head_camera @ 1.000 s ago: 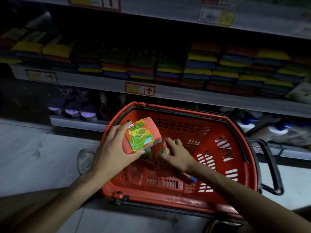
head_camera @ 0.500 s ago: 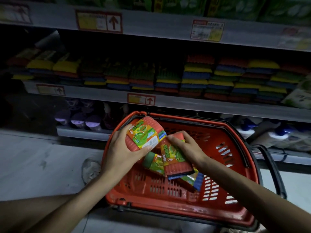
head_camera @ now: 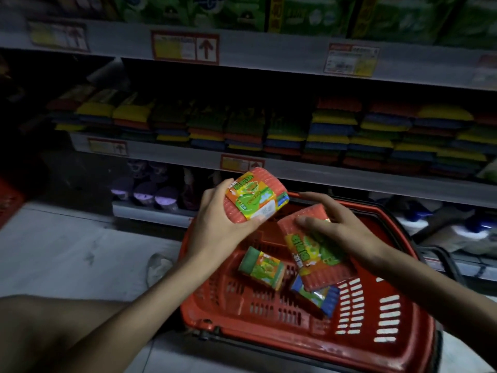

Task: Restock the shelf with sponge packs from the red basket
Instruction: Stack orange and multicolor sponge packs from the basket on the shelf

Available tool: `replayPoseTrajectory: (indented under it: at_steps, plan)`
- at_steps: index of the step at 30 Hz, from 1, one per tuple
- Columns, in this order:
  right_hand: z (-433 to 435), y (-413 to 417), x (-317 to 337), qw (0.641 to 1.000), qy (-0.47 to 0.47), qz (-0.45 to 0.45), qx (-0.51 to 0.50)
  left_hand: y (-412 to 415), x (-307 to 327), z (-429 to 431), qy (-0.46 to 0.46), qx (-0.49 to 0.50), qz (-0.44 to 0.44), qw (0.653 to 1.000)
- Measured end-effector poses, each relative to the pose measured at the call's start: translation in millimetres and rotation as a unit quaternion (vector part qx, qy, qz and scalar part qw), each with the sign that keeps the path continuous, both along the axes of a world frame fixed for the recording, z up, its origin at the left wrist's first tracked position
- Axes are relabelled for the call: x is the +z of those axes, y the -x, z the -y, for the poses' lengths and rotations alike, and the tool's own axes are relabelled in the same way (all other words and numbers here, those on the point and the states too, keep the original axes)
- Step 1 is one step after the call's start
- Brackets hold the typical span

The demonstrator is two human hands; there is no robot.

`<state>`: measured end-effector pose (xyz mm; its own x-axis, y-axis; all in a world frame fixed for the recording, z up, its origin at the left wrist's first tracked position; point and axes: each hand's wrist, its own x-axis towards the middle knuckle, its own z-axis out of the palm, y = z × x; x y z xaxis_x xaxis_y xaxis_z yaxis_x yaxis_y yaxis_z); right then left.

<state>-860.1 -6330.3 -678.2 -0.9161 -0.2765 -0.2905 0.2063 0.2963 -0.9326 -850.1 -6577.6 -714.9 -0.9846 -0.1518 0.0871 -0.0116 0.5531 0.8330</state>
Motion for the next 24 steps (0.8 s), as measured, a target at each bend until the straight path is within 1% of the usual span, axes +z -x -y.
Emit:
replayPoseTrajectory:
  at_steps: [3,8,10,14,16,18,20,22,24]
  plan:
    - [-1,0,7,1.000,0.021,0.015,0.007,-1,5,-4,-0.004,-0.009,-0.020,1.000]
    - [2,-3,16,0.996,0.065,0.049,0.032,-1,13,-14,-0.028,-0.042,-0.007,0.999]
    - [2,-5,20,0.994,0.090,0.052,0.033,0,20,-18,-0.064,-0.054,0.006,0.996]
    - [-10,-4,29,0.992,0.115,0.039,0.015,10,40,-20,-0.185,-0.045,0.030,0.981]
    - [-19,-3,32,0.995,0.096,0.023,0.021,17,49,-21,-0.237,-0.060,0.064,0.968]
    - [-27,-2,32,0.997,0.069,-0.003,0.020,23,58,-23,-0.301,-0.076,0.121,0.943]
    - [-35,-1,33,0.998,0.047,-0.030,0.020,31,67,-22,-0.337,-0.069,0.168,0.924]
    - [-42,1,31,0.998,0.025,-0.046,0.023,39,74,-19,-0.332,-0.066,0.178,0.924]
    - [-44,4,32,0.997,-0.011,-0.070,0.012,45,77,-17,-0.320,-0.055,0.166,0.931]
